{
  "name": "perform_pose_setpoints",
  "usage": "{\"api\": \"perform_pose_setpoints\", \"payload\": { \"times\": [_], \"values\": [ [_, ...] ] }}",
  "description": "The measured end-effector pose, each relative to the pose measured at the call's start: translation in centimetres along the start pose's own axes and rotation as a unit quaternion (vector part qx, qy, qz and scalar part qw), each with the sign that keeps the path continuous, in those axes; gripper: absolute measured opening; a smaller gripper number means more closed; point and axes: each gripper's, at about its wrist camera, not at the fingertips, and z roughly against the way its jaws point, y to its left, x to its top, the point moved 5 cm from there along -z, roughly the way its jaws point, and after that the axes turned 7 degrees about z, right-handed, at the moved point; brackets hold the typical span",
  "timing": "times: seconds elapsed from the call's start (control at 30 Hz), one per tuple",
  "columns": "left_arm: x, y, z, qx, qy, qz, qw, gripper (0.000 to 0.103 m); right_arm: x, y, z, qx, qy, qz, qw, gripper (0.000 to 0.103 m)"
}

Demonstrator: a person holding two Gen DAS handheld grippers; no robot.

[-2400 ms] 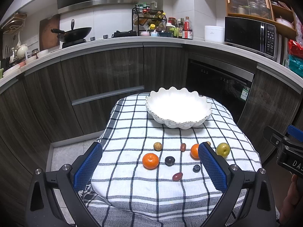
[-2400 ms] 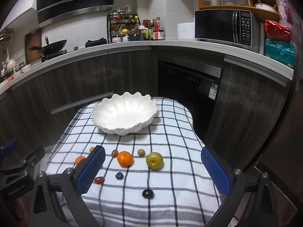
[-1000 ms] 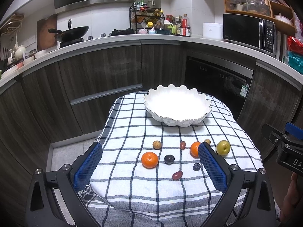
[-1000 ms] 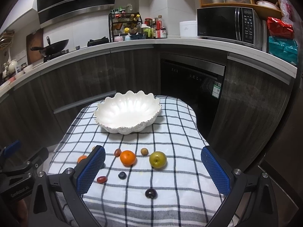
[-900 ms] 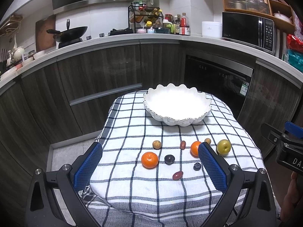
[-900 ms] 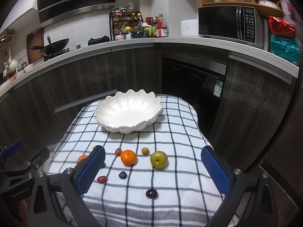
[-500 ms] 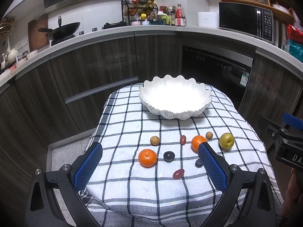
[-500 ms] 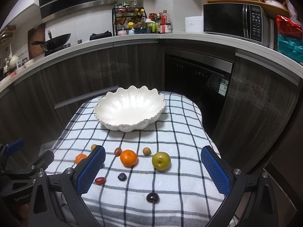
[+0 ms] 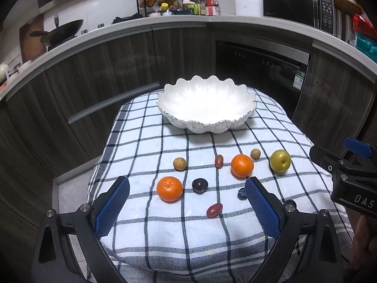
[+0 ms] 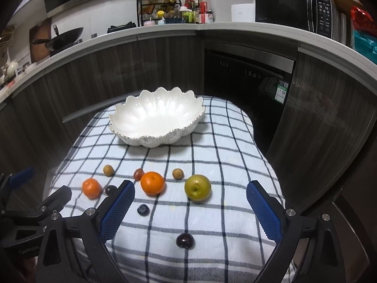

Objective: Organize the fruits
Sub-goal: 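Lower the right tool to the dark plum while the left tool approaches the red date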

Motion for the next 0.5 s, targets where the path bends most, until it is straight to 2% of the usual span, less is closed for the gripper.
{"api": "perform_pose_setpoints", "payload": {
  "times": [0.23,0.5],
  "values": [
    [-0.6,-0.5,-1.8,-0.002,0.025,-0.006,0.9997,0.092,-1.3,0.1,-1.7,0.004,0.033,0.003,0.999,0.089],
    [-2.0,-2.1,-4.0,-0.015,0.068,-0.033,0.9971,0.083,-2.8,-0.3,-3.4,0.009,0.071,-0.01,0.997,0.085]
  ]
}}
